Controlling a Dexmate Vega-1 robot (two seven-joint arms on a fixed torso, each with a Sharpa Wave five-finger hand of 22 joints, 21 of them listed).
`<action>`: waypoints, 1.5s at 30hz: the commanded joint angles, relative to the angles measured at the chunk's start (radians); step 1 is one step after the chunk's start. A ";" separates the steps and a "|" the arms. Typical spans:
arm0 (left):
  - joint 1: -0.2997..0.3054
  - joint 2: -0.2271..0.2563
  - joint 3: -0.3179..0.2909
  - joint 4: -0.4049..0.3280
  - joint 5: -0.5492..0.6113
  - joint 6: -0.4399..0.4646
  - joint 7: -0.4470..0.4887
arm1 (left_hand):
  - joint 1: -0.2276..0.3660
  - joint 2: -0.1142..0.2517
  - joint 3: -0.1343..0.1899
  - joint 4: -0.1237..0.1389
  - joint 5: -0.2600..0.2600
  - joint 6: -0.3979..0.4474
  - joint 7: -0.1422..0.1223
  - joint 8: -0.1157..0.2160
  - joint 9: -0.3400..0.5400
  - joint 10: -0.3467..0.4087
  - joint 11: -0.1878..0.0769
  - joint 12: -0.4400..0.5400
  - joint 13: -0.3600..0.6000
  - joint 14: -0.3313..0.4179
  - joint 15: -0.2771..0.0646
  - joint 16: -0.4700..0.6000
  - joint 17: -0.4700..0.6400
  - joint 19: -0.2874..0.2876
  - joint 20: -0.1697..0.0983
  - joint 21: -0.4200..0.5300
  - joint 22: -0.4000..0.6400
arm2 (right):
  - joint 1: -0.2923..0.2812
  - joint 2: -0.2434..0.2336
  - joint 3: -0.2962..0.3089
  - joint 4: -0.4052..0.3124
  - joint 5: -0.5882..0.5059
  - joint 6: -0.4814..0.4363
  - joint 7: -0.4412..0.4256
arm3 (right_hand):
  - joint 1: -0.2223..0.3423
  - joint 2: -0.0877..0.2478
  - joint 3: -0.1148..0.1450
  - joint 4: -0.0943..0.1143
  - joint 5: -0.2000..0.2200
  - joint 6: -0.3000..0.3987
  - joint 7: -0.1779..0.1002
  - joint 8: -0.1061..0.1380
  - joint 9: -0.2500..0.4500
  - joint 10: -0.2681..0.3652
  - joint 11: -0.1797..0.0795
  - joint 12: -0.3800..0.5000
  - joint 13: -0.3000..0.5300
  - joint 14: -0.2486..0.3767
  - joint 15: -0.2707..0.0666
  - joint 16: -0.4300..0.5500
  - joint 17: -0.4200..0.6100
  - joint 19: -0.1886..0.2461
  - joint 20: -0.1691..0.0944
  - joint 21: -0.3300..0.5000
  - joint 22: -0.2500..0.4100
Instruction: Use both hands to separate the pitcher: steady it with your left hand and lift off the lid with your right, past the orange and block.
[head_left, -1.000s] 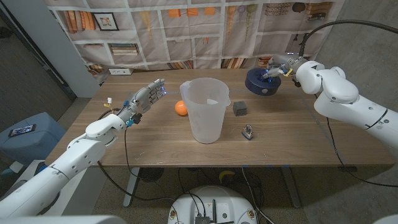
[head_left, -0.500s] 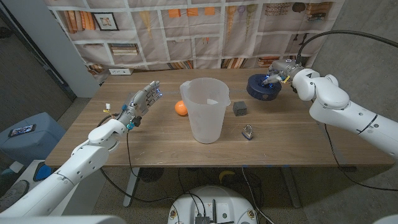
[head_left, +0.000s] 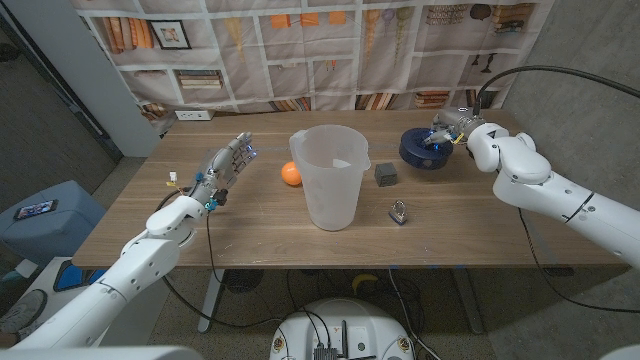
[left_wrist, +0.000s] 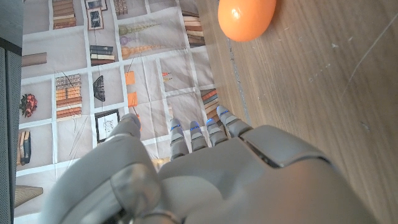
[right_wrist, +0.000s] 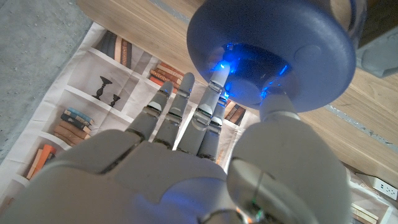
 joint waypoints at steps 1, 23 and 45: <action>0.004 -0.021 0.002 0.016 -0.002 0.001 0.020 | -0.014 0.000 0.005 0.008 0.008 -0.002 0.006 0.005 0.002 0.002 -0.004 0.005 0.001 -0.001 -0.001 0.007 0.001 0.006 -0.023 0.009 0.003 | -0.005 0.025 -0.018 0.067 0.004 0.007 -0.050 | 0.099 0.096 0.005 0.007 0.006 0.129 -0.124 0.030 0.034 0.003 -0.007 -0.003 0.003 0.008 -0.146 -0.003 0.002 0.004 -0.006 0.009 0.005; -0.038 -0.034 0.015 0.062 -0.013 0.015 -0.005 | -0.019 0.009 0.022 0.005 0.012 0.022 0.013 0.013 0.002 0.018 -0.001 0.009 0.001 0.011 0.000 0.010 0.000 0.016 -0.019 0.012 0.002 | 0.034 0.080 -0.079 0.187 0.020 0.008 -0.076 | 0.094 0.082 -0.002 0.005 0.004 0.111 -0.125 0.027 0.037 -0.010 -0.006 -0.015 0.001 0.005 -0.144 -0.010 0.002 0.014 -0.009 0.010 0.006; -0.049 -0.050 0.023 0.091 -0.021 0.006 -0.022 | -0.027 0.014 0.041 0.007 0.014 0.039 0.020 0.014 0.002 0.033 -0.003 0.012 0.001 0.027 0.002 0.012 0.000 0.025 -0.015 0.014 0.002 | 0.072 0.075 -0.118 0.171 0.020 -0.031 0.000 | 0.050 -0.024 -0.059 0.012 0.005 -0.080 -0.126 -0.050 0.028 -0.172 -0.004 -0.072 0.006 -0.075 -0.126 -0.055 0.008 -0.012 0.040 0.000 0.007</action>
